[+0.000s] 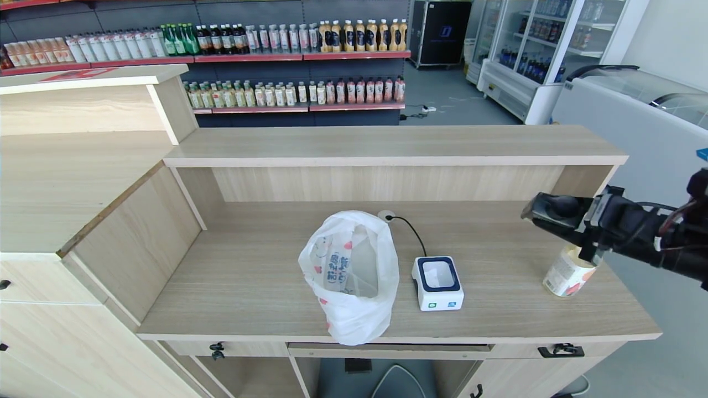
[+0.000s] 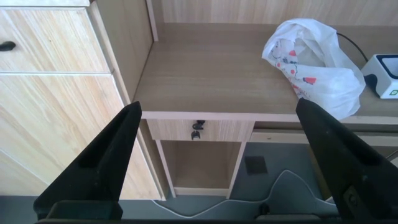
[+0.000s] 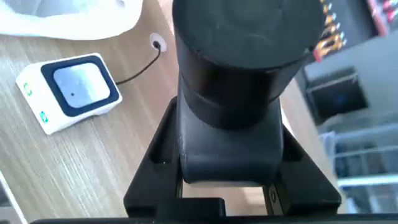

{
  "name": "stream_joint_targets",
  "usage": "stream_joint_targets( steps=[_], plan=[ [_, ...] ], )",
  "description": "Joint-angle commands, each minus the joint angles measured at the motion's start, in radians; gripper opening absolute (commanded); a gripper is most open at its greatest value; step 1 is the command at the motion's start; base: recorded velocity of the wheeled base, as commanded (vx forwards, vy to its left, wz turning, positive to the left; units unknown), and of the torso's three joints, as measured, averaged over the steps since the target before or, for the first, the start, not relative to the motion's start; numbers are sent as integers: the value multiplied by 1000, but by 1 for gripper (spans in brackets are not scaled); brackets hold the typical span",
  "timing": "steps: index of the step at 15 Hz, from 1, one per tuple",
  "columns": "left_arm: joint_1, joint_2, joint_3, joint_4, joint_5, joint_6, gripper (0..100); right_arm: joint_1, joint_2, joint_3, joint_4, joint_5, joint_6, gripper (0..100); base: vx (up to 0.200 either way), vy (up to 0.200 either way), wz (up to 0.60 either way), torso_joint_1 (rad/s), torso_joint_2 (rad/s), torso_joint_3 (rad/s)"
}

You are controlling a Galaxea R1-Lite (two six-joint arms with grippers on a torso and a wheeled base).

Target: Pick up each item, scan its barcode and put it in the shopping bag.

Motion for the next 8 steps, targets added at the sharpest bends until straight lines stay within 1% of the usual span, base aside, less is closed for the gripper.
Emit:
stream_joint_targets(
  steps=[1, 2, 3, 4, 5, 6, 8],
  plan=[
    [0, 2, 0, 0, 0, 0, 100, 51, -257, 157, 5, 129, -382, 0, 0, 0, 0, 0, 0, 0],
    [0, 0, 0, 0, 0, 0, 100, 140, -281, 154, 49, 138, -569, 0, 0, 0, 0, 0, 0, 0],
    [0, 0, 0, 0, 0, 0, 100, 165, -284, 154, 57, 138, -606, 0, 0, 0, 0, 0, 0, 0],
    [0, 0, 0, 0, 0, 0, 100, 310, -298, 160, 71, 135, -864, 0, 0, 0, 0, 0, 0, 0],
    [0, 0, 0, 0, 0, 0, 100, 344, -304, 164, 69, 134, -936, 0, 0, 0, 0, 0, 0, 0],
    [0, 0, 0, 0, 0, 0, 100, 447, -320, 164, 68, 134, -1103, 0, 0, 0, 0, 0, 0, 0],
    [0, 0, 0, 0, 0, 0, 100, 583, -314, 153, 51, 146, -1264, 0, 0, 0, 0, 0, 0, 0]
  ],
)
